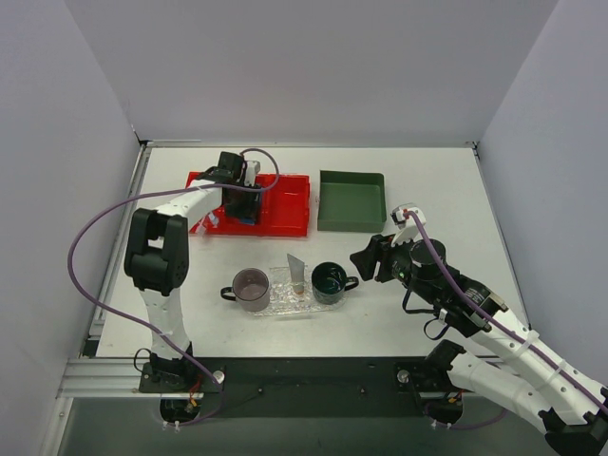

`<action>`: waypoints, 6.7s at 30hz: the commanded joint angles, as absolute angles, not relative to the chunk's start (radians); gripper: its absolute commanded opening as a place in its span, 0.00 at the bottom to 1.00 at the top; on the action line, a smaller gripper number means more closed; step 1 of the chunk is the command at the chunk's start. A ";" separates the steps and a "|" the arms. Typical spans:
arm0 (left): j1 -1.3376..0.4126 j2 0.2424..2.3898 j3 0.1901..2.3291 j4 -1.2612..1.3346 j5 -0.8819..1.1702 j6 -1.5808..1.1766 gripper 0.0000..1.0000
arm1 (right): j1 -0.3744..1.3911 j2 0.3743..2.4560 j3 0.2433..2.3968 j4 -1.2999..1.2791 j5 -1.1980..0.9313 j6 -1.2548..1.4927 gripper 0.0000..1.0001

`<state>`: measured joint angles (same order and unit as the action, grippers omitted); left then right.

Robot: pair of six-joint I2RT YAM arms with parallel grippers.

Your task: Prepare toiletry sets of a toothbrush and toothpaste on the tray

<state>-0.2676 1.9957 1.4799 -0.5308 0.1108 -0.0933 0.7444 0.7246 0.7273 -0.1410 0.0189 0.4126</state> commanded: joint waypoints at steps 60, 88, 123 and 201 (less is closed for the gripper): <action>-0.718 1.074 1.020 -0.210 0.479 0.127 0.20 | 0.367 1.141 1.100 0.034 -0.814 0.736 0.65; -0.741 1.078 1.011 -0.204 0.440 0.129 0.20 | 0.350 1.086 1.000 0.064 -0.798 0.758 0.51; -0.900 1.071 0.968 -0.203 0.102 0.248 0.16 | 0.336 1.104 0.957 0.018 -0.684 0.877 0.00; -0.767 0.977 0.951 -0.095 0.404 -0.122 0.90 | 0.379 0.983 0.945 0.033 -0.896 0.684 0.00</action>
<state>-0.7979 1.0492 0.9302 -0.2062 0.4198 0.0422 0.3748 1.0382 0.9493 -0.1219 -0.9119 0.6476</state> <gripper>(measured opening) 0.876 0.296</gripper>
